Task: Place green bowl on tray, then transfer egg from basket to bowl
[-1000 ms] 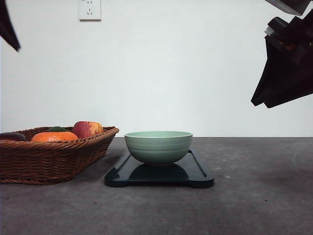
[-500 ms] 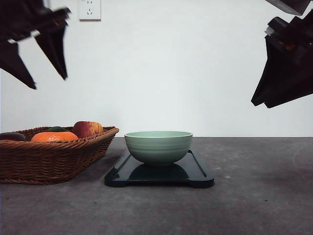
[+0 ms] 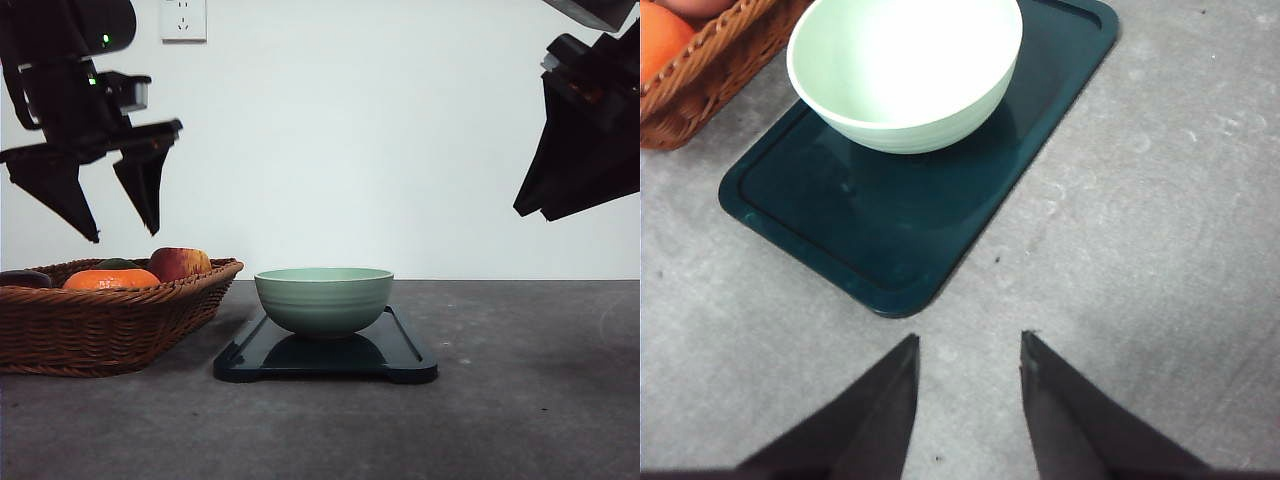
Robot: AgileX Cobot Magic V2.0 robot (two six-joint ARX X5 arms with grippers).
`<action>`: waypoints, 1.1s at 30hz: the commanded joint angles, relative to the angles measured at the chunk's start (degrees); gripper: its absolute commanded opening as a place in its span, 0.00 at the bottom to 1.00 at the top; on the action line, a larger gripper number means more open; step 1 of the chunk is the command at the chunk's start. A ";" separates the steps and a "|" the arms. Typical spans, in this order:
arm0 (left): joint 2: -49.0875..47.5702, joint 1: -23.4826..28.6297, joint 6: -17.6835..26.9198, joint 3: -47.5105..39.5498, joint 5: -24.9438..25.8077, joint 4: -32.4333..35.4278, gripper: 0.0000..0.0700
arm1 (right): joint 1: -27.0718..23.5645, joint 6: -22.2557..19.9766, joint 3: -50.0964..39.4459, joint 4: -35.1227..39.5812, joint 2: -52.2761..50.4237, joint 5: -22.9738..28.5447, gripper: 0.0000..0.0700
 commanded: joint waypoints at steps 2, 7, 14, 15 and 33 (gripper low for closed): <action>2.42 -0.19 0.62 1.51 -0.21 1.39 0.66 | 0.24 0.59 0.15 0.35 0.31 0.09 0.28; 4.50 -0.19 0.62 1.51 -0.24 2.33 0.66 | 0.24 0.59 0.15 0.35 0.31 0.09 0.28; 7.48 -0.13 0.56 1.51 -0.62 2.33 0.66 | 0.24 0.59 0.15 0.35 0.31 0.12 0.28; 7.86 -0.13 0.51 1.51 -0.62 2.33 0.66 | 0.24 0.59 0.15 0.35 0.31 0.14 0.28; 10.62 -0.13 -0.26 1.49 -0.69 1.80 0.45 | 0.24 1.49 0.15 0.13 0.31 0.14 0.28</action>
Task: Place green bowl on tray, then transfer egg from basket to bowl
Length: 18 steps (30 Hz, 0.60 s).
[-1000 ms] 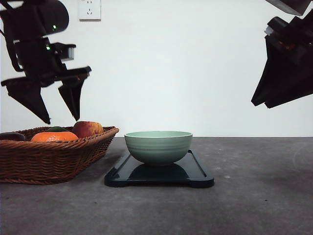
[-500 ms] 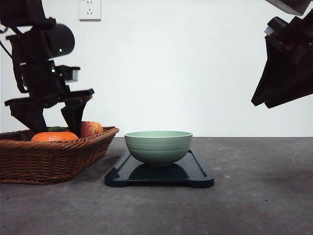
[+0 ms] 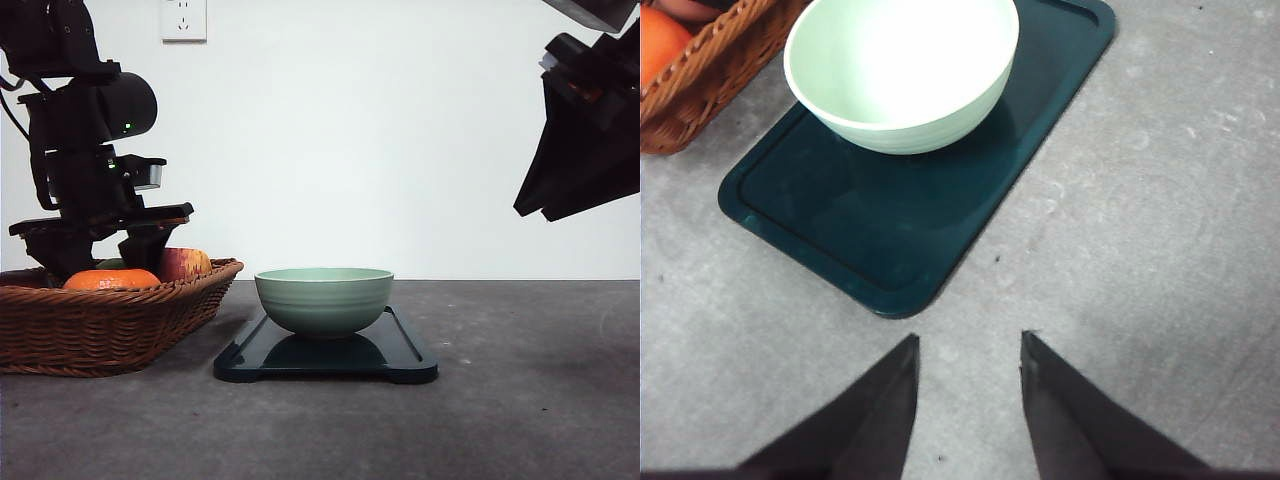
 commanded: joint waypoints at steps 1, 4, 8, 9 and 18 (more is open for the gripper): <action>1.07 -0.13 -0.09 1.44 -0.20 -0.06 0.43 | 0.24 0.63 0.15 0.17 0.31 0.04 0.28; 1.07 -0.13 -0.09 1.45 -0.20 0.01 0.40 | 0.24 0.66 0.15 0.17 0.31 0.05 0.28; 1.07 -0.13 -0.09 1.46 -0.20 0.02 0.28 | 0.24 0.85 0.15 0.17 0.31 0.07 0.28; 1.07 -0.13 -0.09 1.46 -0.20 0.01 0.26 | 0.24 0.85 0.15 0.17 0.31 0.07 0.28; 0.48 0.08 -0.04 3.10 -0.20 -3.36 0.26 | 0.24 1.07 0.15 0.17 0.31 0.04 0.28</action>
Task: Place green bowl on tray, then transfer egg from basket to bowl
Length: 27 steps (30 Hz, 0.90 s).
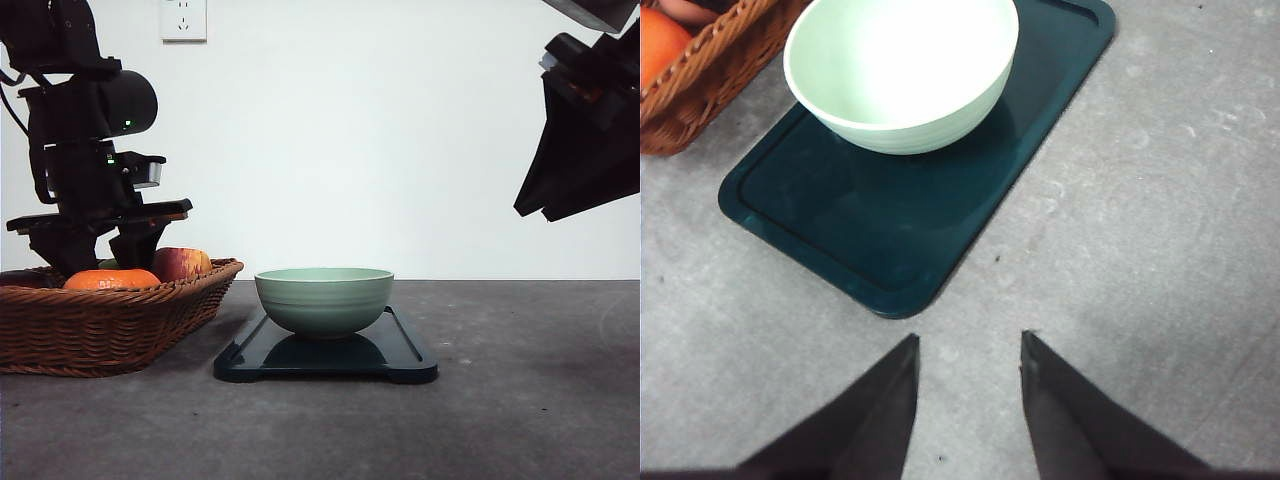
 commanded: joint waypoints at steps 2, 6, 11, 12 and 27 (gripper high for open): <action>-0.37 0.12 -0.03 1.62 -0.17 -0.52 0.26 | 0.24 0.87 0.15 0.15 0.31 0.04 0.28; -3.00 0.16 0.07 1.62 -0.17 -2.29 0.26 | 0.24 0.87 0.15 0.15 0.31 0.04 0.28; -7.56 0.14 0.33 1.62 -0.17 -4.30 0.26 | 0.24 0.83 0.15 0.18 0.31 0.04 0.28; -8.60 0.14 0.32 1.62 -0.16 -4.50 0.26 | 0.24 0.83 0.15 0.19 0.31 0.04 0.28; -16.42 -6.28 1.88 1.62 4.28 4.03 0.26 | 0.24 0.57 0.15 0.26 0.31 0.02 0.28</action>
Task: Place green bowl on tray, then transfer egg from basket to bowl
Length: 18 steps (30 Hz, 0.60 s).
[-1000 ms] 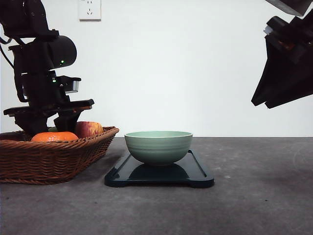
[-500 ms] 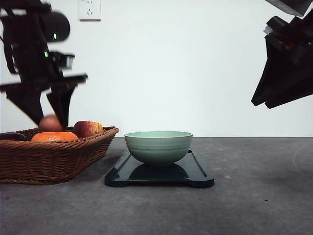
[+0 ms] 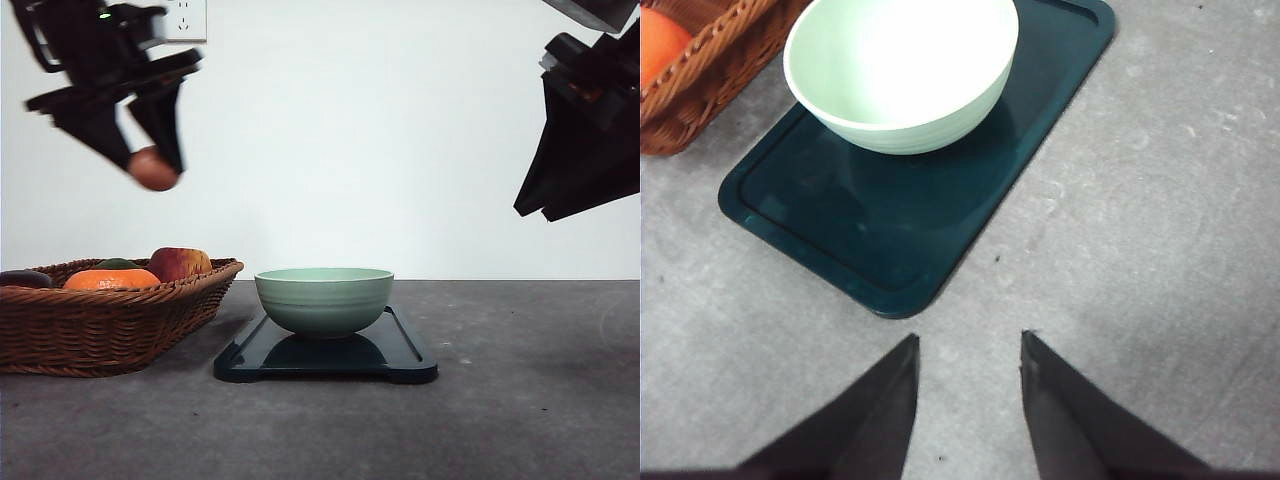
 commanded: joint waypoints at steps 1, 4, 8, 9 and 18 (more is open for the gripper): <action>0.43 -1.53 0.67 1.40 0.48 2.14 0.26 | 0.24 0.57 0.15 0.26 0.31 0.02 0.28; 0.44 -4.18 0.68 1.40 0.47 5.55 0.26 | 0.24 0.57 0.15 0.26 0.31 0.02 0.28; 0.44 -7.17 0.68 1.40 0.47 9.53 0.26 | 0.24 0.57 0.15 0.22 0.31 0.00 0.28; 0.50 -7.85 0.68 1.40 0.47 10.32 0.26 | 0.24 0.57 0.15 0.22 0.31 0.00 0.28; 2.32 -11.89 0.68 1.40 0.42 14.52 0.27 | 0.24 0.55 0.15 0.22 0.31 0.00 0.28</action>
